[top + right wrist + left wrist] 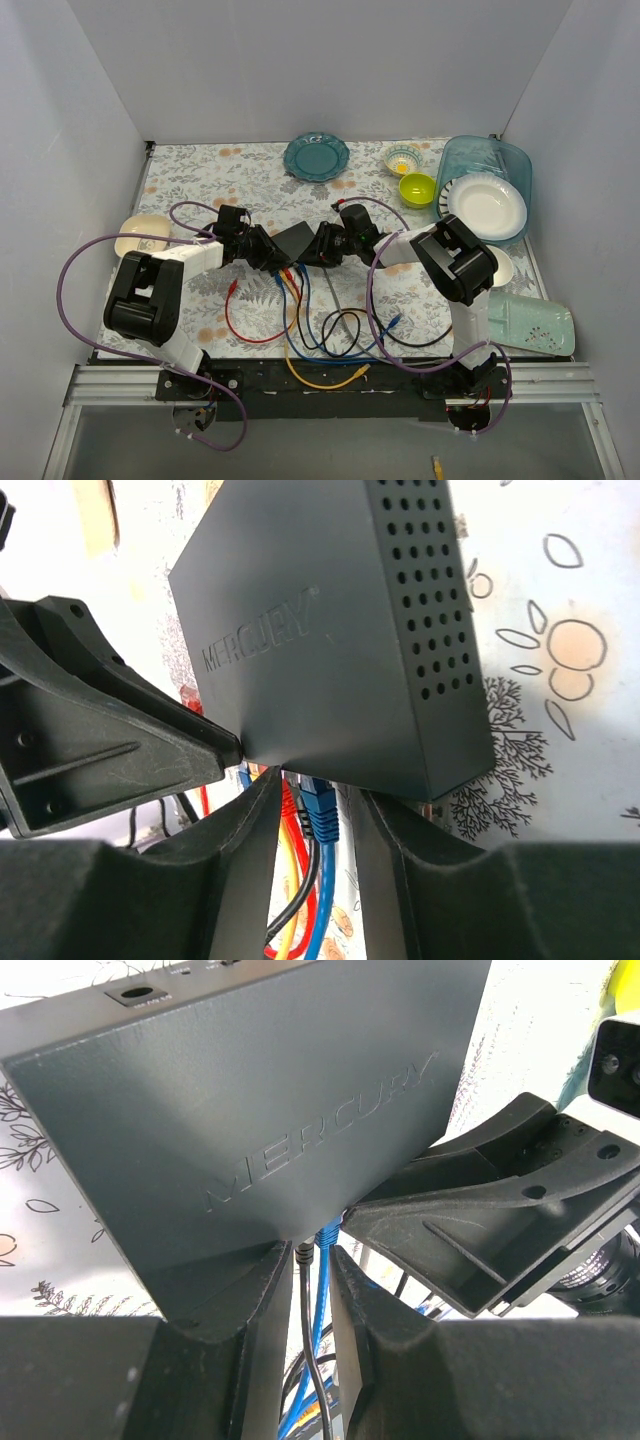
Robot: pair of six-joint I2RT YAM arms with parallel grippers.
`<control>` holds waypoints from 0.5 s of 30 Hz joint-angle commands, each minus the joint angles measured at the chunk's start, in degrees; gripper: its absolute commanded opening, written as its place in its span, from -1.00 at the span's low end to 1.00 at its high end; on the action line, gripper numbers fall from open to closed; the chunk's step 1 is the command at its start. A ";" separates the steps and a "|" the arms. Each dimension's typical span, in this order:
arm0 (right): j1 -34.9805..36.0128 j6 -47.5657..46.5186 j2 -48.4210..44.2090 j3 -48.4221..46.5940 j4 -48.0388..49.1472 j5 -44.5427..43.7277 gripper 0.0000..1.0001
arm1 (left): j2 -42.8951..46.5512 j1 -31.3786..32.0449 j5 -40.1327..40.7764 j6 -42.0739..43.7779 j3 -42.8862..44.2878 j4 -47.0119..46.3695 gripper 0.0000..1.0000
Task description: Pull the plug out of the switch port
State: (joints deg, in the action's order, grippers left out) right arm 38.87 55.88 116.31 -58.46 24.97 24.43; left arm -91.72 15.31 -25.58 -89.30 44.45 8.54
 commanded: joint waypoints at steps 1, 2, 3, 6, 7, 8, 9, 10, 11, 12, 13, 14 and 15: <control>0.50 -6.39 2.17 3.52 -11.52 -5.44 -0.13 | -0.21 0.07 2.12 2.02 -1.55 4.03 -0.55; 0.50 -7.09 2.08 3.70 -11.70 -5.70 -0.13 | -0.21 0.07 2.03 2.11 -1.47 4.03 -0.55; 0.68 -7.45 2.08 3.61 -12.74 -5.97 -0.12 | -0.30 0.07 1.85 2.11 -1.47 4.03 -0.55; 0.94 -8.85 2.78 2.39 -14.94 -6.93 -0.12 | -0.30 0.16 1.77 2.20 -1.56 3.86 -0.54; 1.03 -9.64 3.13 1.43 -16.08 -7.54 -0.12 | -0.30 0.07 1.85 2.28 -1.64 3.94 -0.54; 1.20 -10.34 3.39 -0.24 -17.40 -7.99 -0.12 | -0.21 0.07 1.77 2.37 -1.64 3.95 -0.53; 1.47 -11.48 3.92 -0.86 -19.59 -8.60 -0.12 | -0.21 0.07 1.77 2.37 -1.64 3.95 -0.53; 1.38 -11.84 3.92 -1.13 -20.13 -9.21 -0.12 | -0.21 0.07 1.68 2.37 -1.56 3.95 -0.53; 1.47 -12.11 4.01 -1.22 -20.22 -9.22 -0.11 | -0.12 0.07 1.68 2.46 -1.64 4.03 -0.53; 1.47 -12.28 4.27 -1.22 -20.92 -9.31 -0.12 | -0.21 0.07 1.59 2.46 -1.64 4.12 -0.53; 1.47 -12.28 4.45 -1.22 -21.02 -9.48 -0.12 | -0.12 0.16 1.68 2.46 -1.56 4.12 -0.52; 1.47 -12.28 4.80 -1.13 -21.02 -9.48 -0.11 | -0.12 0.07 1.68 2.46 -1.64 4.12 -0.52; 1.47 -12.37 5.06 -1.66 -21.89 -9.66 -0.12 | 0.05 0.07 1.68 2.46 -1.73 4.12 -0.52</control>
State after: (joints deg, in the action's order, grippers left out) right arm 39.94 49.10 115.87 -61.87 18.04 22.79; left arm -91.72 15.33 -26.13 -88.75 44.45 8.56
